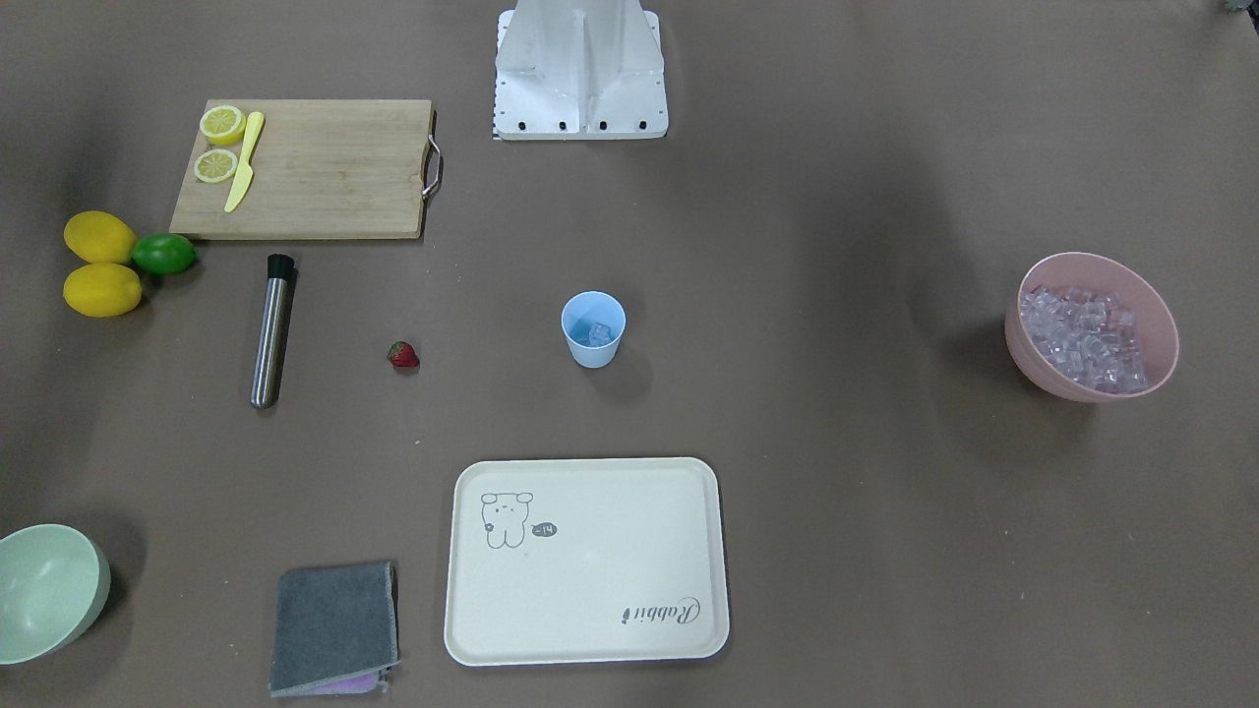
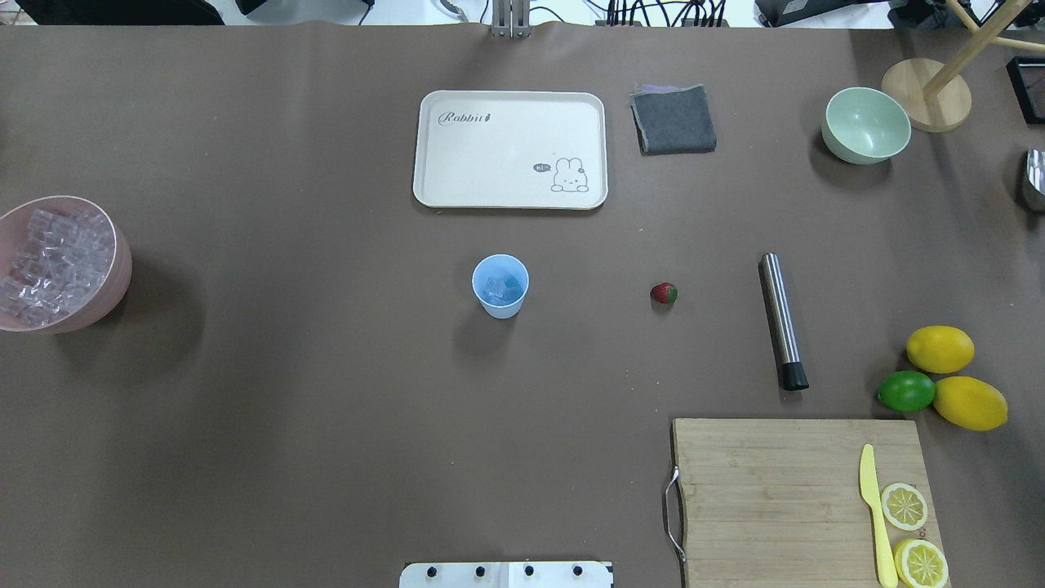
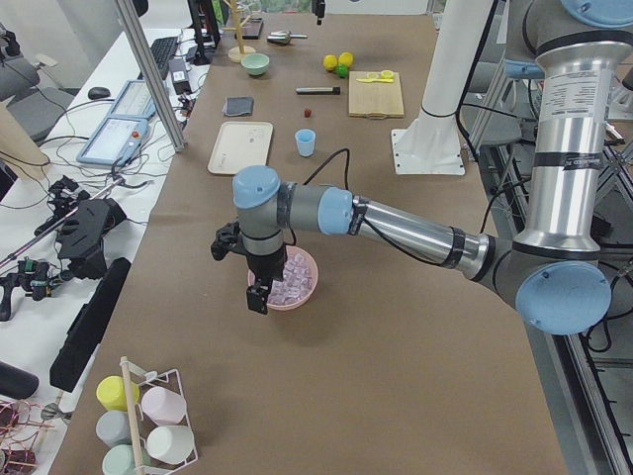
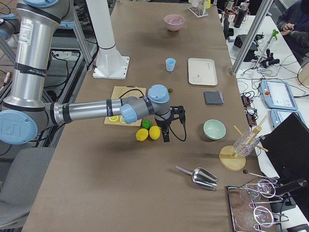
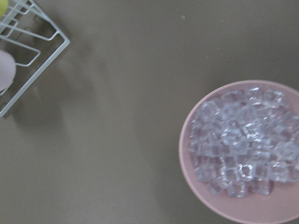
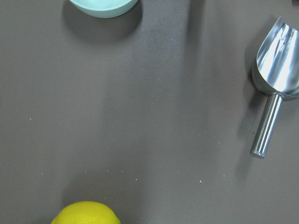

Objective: Mash ice and strawberries in cup
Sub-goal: 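Move the right gripper over the red strawberry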

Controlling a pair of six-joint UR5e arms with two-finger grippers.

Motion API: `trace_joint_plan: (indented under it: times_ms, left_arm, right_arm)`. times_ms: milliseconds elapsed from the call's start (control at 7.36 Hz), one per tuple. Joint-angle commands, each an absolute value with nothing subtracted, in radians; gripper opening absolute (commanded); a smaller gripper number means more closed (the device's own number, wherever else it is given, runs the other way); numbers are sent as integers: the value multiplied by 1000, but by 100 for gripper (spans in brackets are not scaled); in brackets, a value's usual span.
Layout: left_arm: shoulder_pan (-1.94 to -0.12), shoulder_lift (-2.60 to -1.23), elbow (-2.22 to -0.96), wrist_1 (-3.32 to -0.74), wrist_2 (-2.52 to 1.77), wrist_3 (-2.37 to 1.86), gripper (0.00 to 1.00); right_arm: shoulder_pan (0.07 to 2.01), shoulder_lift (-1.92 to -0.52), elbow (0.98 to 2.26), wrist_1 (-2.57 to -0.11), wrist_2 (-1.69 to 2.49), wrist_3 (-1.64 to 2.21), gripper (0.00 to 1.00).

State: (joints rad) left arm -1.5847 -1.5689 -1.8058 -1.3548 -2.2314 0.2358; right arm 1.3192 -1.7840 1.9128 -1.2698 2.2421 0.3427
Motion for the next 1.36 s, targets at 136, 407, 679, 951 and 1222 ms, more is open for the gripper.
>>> trace_joint_plan:
  times_ms: [136, 407, 679, 951, 1222]
  left_arm:
    - [-1654, -1528, -1772, -1359, -2316, 270, 99]
    - [-1654, -1528, -1782, -1361, -2318, 270, 99]
    - [-1654, -1529, -1781, -1393, -2318, 270, 99]
    - [-1652, -1529, -1770, -1428, -2316, 270, 100]
    - [-1652, -1528, -1758, -1450, -2316, 272, 100]
  right_arm:
    - [1249, -1677, 2021, -1470, 2238, 482, 100]
    - [1043, -1468, 2020, -1506, 2150, 710, 100]
    - [887, -1292, 1987, -1592, 2027, 749, 100]
    - [775, -1241, 1916, -1543, 2005, 808, 99]
    - [695, -1169, 1829, -1534, 1896, 886, 100]
